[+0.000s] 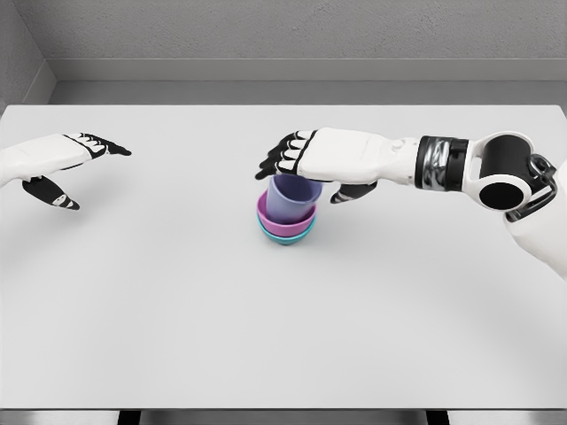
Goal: Stacking bowl and cup with both arms
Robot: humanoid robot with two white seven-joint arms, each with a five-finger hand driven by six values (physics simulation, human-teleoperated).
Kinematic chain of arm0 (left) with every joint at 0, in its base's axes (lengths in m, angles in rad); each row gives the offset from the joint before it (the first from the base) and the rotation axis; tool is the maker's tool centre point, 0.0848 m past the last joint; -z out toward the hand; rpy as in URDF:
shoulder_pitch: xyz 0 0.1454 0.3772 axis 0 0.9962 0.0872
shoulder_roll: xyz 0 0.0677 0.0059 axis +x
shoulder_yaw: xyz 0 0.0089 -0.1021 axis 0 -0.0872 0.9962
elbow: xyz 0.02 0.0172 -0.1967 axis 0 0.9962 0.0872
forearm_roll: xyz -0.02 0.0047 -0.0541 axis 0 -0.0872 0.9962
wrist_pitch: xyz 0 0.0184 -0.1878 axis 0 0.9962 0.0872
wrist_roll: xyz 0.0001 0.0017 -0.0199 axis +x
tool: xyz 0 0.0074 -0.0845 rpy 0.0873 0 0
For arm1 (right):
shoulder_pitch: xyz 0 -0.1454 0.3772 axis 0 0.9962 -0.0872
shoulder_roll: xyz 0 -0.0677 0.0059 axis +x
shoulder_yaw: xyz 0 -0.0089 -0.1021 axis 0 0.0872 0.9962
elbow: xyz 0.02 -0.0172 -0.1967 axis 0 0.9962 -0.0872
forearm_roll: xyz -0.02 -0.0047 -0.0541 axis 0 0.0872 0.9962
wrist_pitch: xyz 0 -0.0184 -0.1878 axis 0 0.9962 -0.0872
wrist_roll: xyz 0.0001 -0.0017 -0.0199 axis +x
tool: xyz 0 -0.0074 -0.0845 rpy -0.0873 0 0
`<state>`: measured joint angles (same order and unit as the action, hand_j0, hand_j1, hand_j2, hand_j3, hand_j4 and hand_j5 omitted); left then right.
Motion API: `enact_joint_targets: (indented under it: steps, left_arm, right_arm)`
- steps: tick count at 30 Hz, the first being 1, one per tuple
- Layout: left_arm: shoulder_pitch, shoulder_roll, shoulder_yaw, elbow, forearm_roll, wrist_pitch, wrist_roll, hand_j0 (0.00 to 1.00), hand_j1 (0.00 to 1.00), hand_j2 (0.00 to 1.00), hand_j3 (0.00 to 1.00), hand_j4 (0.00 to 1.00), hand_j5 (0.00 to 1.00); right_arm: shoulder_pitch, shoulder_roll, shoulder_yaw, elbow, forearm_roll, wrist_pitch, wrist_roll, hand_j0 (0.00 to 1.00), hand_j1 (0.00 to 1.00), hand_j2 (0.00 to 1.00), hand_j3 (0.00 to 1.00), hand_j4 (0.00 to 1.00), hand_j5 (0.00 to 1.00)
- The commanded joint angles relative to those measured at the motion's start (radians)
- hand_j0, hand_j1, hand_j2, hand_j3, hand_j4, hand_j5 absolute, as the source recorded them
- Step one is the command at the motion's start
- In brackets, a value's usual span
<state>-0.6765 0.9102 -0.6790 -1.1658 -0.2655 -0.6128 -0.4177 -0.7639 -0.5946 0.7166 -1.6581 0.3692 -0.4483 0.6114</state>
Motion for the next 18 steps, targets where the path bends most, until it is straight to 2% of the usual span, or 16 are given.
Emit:
enact_joint_targets:
  steps: [1, 6, 8, 11, 12, 14, 15, 16, 18]
  left_arm:
    - [0.000, 0.001, 0.001, 0.000, 0.006, 0.002, 0.000, 1.00, 1.00, 1.00, 1.00, 1.00, 1.00]
    - [0.000, 0.001, 0.001, 0.000, 0.006, 0.002, 0.000, 1.00, 1.00, 1.00, 1.00, 1.00, 1.00]
    - [0.000, 0.001, 0.001, 0.000, 0.006, 0.002, 0.000, 1.00, 1.00, 1.00, 1.00, 1.00, 1.00]
    - [0.000, 0.001, 0.001, 0.000, 0.006, 0.002, 0.000, 1.00, 1.00, 1.00, 1.00, 1.00, 1.00]
    - [0.000, 0.001, 0.001, 0.000, 0.006, 0.002, 0.000, 1.00, 1.00, 1.00, 1.00, 1.00, 1.00]
    - [0.000, 0.004, 0.003, -0.002, 0.006, 0.002, 0.000, 1.00, 1.00, 1.00, 1.00, 1.00, 1.00]
    - [0.000, 0.004, 0.003, -0.002, 0.006, 0.002, 0.000, 1.00, 1.00, 1.00, 1.00, 1.00, 1.00]
    - [0.000, 0.004, 0.003, -0.003, 0.006, 0.002, 0.000, 1.00, 1.00, 1.00, 1.00, 1.00, 1.00]
    - [0.000, 0.012, 0.003, -0.002, 0.023, 0.002, 0.000, 1.00, 1.00, 1.00, 1.00, 1.00, 1.00]
  right_arm:
    - [0.000, -0.001, 0.000, 0.000, -0.004, 0.002, 0.000, 1.00, 1.00, 1.00, 1.00, 1.00, 1.00]
    - [-0.032, -0.010, -0.029, -0.028, -0.007, 0.002, 0.000, 1.00, 1.00, 1.00, 1.00, 1.00, 1.00]
    - [-0.031, -0.021, -0.117, -0.049, -0.012, 0.000, 0.000, 1.00, 1.00, 1.00, 1.00, 1.00, 1.00]
    - [-0.005, -0.162, -0.241, -0.081, -0.059, -0.047, 0.000, 1.00, 1.00, 1.00, 1.00, 1.00, 1.00]
    - [0.035, -0.218, -0.304, -0.085, -0.087, -0.089, 0.000, 1.00, 1.00, 1.00, 1.00, 1.00, 1.00]
    - [0.149, -0.269, -0.411, -0.084, -0.102, -0.163, 0.000, 1.00, 1.00, 1.00, 1.00, 1.00, 1.00]
    - [0.192, -0.294, -0.450, -0.078, -0.105, -0.163, 0.000, 1.00, 1.00, 1.00, 1.00, 1.00, 1.00]
    - [0.227, -0.301, -0.473, -0.078, -0.105, -0.163, 0.000, 1.00, 1.00, 1.00, 1.00, 1.00, 1.00]
    - [0.247, -0.315, -0.477, -0.077, -0.105, -0.163, 0.000, 1.00, 1.00, 1.00, 1.00, 1.00, 1.00]
